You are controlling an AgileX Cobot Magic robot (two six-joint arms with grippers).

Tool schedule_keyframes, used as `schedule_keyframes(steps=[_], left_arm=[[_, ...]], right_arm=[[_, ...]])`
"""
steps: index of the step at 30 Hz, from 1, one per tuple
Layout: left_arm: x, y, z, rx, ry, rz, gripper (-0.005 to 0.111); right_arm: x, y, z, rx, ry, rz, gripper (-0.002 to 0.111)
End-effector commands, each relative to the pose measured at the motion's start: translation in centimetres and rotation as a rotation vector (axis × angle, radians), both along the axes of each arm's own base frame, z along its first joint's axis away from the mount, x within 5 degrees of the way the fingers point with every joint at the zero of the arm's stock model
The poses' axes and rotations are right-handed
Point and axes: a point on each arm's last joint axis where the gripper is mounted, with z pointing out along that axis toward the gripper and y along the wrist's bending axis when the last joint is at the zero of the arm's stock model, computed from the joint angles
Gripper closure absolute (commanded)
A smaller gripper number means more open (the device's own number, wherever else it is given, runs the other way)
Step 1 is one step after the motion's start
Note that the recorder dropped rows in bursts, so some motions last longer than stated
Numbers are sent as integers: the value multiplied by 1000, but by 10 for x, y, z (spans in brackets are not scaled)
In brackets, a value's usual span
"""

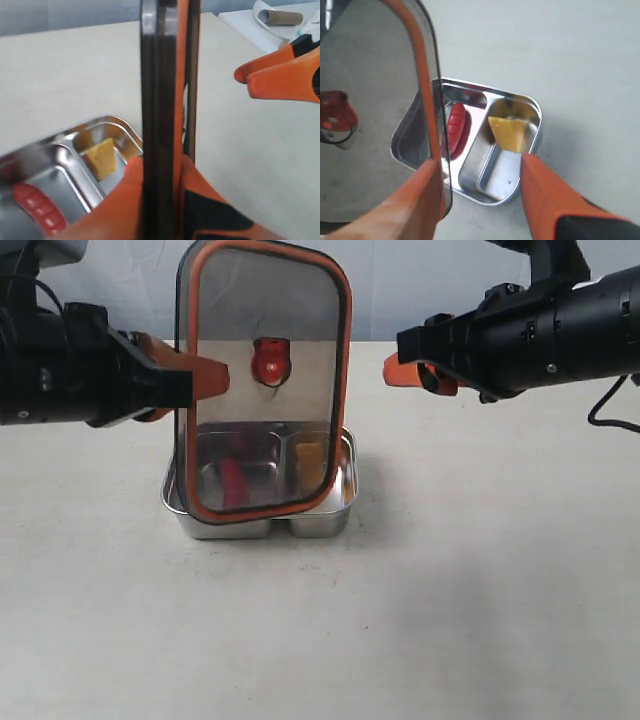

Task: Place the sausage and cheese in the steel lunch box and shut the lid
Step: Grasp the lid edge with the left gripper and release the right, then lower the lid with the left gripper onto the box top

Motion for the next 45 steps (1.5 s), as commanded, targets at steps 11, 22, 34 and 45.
schedule_keyframes(steps=[11,22,34,45], left_arm=[[22,18,13,634,-477,-83,107],[34,-5,-34,862,-638,-205,107],[35,-13,-58,990,-823,-267,107],[32,-10,-62,1002,-863,-242,107]], right_arm=[[-3,-12,21,-33,-163,-43,60],[-4,-13,22,-42,-166,-34,60],[-5,-13,20,-69,-168,-12,60],[-10,-12,17,67,74,-138,60]])
